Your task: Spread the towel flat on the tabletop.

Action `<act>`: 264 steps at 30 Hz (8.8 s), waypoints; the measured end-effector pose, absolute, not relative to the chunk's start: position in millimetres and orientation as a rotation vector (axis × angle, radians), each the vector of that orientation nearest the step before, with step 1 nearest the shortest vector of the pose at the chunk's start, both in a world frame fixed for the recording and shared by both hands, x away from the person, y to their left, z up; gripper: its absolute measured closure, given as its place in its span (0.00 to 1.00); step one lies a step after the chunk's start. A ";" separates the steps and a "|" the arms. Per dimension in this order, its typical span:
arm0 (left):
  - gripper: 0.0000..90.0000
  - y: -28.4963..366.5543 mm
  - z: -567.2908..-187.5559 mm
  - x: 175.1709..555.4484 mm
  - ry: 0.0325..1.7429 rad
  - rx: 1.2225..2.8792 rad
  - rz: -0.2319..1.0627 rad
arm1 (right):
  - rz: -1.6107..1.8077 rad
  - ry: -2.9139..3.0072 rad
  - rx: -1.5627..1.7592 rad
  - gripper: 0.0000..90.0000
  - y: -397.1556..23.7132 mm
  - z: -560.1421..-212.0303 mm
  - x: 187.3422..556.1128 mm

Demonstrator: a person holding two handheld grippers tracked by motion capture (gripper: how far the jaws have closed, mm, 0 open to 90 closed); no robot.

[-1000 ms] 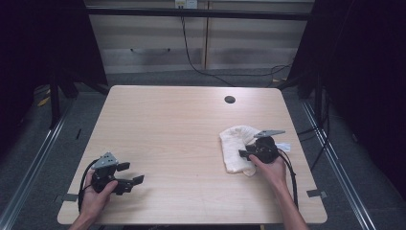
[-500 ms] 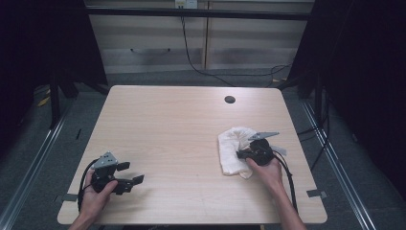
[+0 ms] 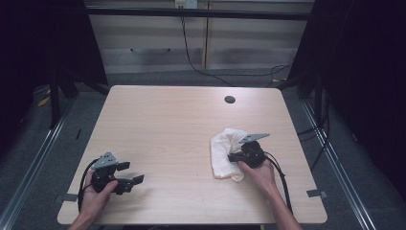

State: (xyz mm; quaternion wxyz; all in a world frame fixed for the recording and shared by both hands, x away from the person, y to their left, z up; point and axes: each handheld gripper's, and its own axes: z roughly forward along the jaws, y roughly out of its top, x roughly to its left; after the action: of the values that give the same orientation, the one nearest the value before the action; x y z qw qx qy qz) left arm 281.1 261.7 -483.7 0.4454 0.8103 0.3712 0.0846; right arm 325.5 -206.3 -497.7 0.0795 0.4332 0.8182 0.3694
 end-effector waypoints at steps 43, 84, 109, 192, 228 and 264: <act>0.32 247.4 -483.6 283.4 0.930 2.035 0.247 | 1.186 2.647 1.077 0.94 -120.4 -497.0 294.5; 0.79 115.9 -499.9 343.2 0.754 2.172 0.150 | 1.136 2.443 1.301 0.66 -194.0 -495.7 336.9; 0.90 147.9 -491.5 347.3 0.802 2.124 0.149 | 1.223 2.319 1.211 0.95 -197.4 -469.9 325.7; 0.96 204.2 -455.6 318.5 0.887 1.781 0.241 | 1.506 2.449 0.950 0.95 -81.0 -465.1 346.0; 0.98 225.3 -427.2 318.4 0.818 1.741 0.251 | 1.449 2.253 0.999 0.95 -164.1 -417.3 320.6; 0.98 238.5 -360.7 306.2 0.643 1.671 0.323 | 1.542 1.984 0.934 0.95 -220.8 -338.0 288.3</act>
State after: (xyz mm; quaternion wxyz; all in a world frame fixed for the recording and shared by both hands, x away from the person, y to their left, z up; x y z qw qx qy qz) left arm 306.2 238.5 -360.7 0.6139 0.7251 0.2790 0.1399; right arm 288.3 -220.8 -338.0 0.2283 0.3393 0.7204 0.5601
